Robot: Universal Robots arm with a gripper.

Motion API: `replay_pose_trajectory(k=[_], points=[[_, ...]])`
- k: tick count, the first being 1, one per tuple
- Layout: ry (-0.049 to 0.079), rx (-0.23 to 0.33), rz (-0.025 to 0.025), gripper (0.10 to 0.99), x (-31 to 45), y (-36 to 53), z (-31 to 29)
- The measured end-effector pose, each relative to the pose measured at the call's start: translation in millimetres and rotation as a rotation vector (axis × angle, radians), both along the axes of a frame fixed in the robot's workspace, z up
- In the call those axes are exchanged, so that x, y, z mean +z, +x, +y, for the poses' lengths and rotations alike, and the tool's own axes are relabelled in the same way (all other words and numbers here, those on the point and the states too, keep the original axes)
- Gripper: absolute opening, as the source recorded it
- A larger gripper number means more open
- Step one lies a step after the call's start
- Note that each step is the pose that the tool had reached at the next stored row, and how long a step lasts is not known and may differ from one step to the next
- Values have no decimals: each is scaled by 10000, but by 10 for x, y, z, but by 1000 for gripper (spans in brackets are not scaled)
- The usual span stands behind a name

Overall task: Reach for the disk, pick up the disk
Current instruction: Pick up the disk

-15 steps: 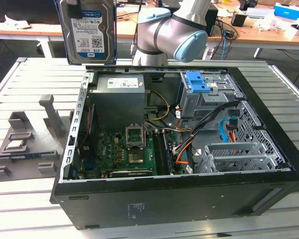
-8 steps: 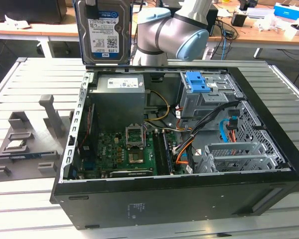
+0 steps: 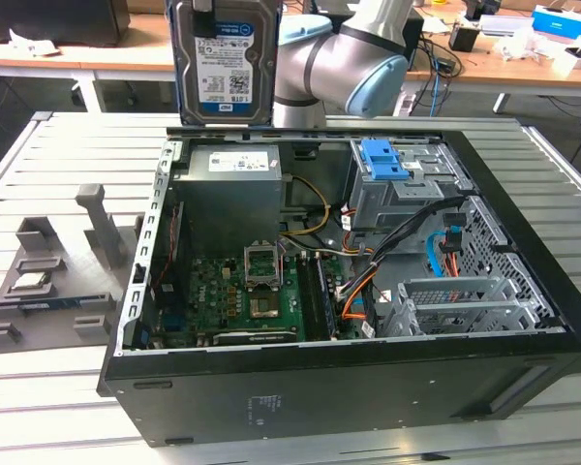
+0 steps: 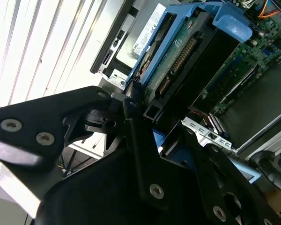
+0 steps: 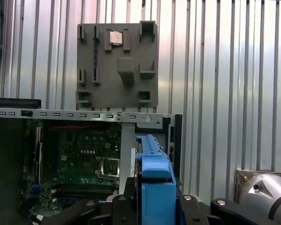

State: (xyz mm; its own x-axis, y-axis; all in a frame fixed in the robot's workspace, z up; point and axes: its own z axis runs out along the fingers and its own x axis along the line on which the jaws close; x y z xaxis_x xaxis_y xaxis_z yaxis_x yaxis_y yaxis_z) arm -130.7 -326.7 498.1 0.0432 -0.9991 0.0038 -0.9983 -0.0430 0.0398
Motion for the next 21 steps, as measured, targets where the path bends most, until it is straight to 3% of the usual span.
replay_pose_trajectory(k=[8,12,17,21], points=[[-7,0,0,369,0,217,0],[-9,0,2,369,1,413,1],[-5,0,-1,369,-1,430,-1],[-7,1,0,369,0,430,-65]])
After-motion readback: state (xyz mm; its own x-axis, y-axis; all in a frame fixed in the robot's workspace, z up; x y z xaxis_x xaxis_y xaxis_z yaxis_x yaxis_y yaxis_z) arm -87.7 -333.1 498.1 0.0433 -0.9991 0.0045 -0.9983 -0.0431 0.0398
